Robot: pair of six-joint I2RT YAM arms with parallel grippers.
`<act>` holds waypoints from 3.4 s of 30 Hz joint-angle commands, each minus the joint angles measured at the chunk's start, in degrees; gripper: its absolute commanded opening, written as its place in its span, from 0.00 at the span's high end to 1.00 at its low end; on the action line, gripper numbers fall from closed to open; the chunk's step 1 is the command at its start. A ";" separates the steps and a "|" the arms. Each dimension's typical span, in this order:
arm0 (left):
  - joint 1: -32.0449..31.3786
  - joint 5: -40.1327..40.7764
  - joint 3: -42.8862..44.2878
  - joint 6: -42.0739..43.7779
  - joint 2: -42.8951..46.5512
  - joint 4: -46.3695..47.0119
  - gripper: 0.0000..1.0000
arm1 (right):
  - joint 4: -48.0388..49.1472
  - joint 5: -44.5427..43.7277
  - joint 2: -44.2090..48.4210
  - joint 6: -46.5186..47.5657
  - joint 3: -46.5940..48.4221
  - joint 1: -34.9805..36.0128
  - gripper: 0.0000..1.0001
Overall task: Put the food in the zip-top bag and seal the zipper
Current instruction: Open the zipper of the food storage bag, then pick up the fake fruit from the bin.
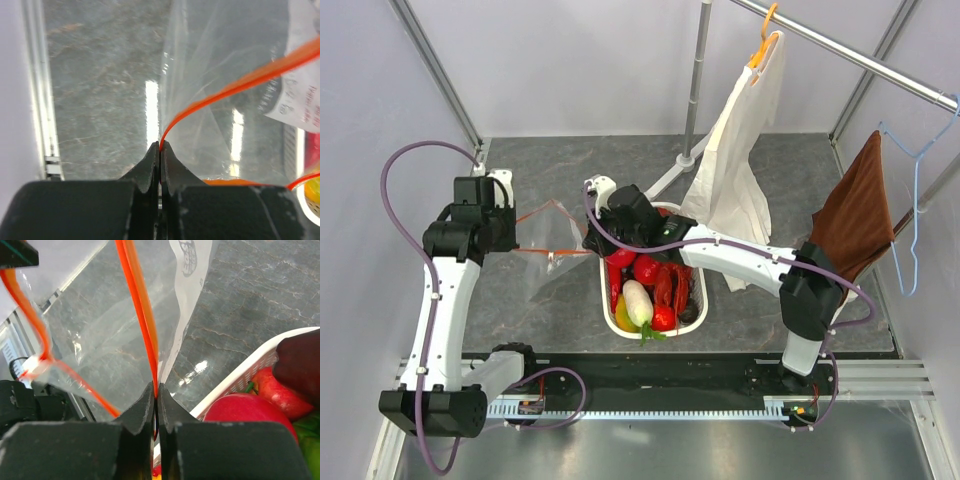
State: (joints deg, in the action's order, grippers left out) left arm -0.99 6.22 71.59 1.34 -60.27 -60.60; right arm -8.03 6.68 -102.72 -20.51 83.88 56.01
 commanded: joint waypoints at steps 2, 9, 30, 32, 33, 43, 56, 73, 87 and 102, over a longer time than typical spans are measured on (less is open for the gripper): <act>0.82 -9.46 -2.33 0.86 -0.46 1.09 0.98 | -2.25 0.88 -1.26 4.16 3.22 -0.46 0.85; 0.82 -12.89 -4.70 -0.82 -1.08 4.08 0.98 | -3.30 0.62 0.58 8.82 3.05 -0.46 0.52; 0.82 -17.03 -6.03 -3.89 -3.80 6.99 0.98 | -16.40 -3.42 10.96 33.69 -1.34 -0.99 0.02; 0.82 -17.29 -6.11 -3.89 -3.98 7.16 0.98 | -16.75 -4.56 9.65 34.40 -1.00 -0.90 0.02; 0.82 -17.21 -6.11 -3.89 -4.06 7.16 0.98 | -16.75 -6.05 9.12 34.40 -0.47 -0.99 0.02; 0.82 -17.38 -6.47 -4.24 -4.24 7.86 0.98 | -16.66 -13.27 3.14 33.70 0.41 1.12 0.02; 0.82 -17.99 -6.82 -4.51 -4.33 8.48 0.98 | -13.85 -15.64 -2.05 32.55 0.50 2.79 0.03; 0.82 -18.17 -7.08 -4.51 -4.42 8.65 0.98 | -13.06 -16.96 -2.49 31.76 1.99 2.79 0.18; 0.82 -18.26 -7.34 -4.68 -4.77 8.74 0.98 | -13.68 -14.15 4.19 27.20 3.14 2.79 0.42; 0.82 -18.08 -7.70 -4.68 -4.94 8.92 0.98 | -15.35 -10.20 11.22 23.07 4.89 0.94 0.45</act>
State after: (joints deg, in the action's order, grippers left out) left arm -0.45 -10.72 64.12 -1.74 -64.99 -53.36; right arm -24.36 -6.04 -95.37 4.75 84.73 57.12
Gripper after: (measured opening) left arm 0.025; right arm 0.785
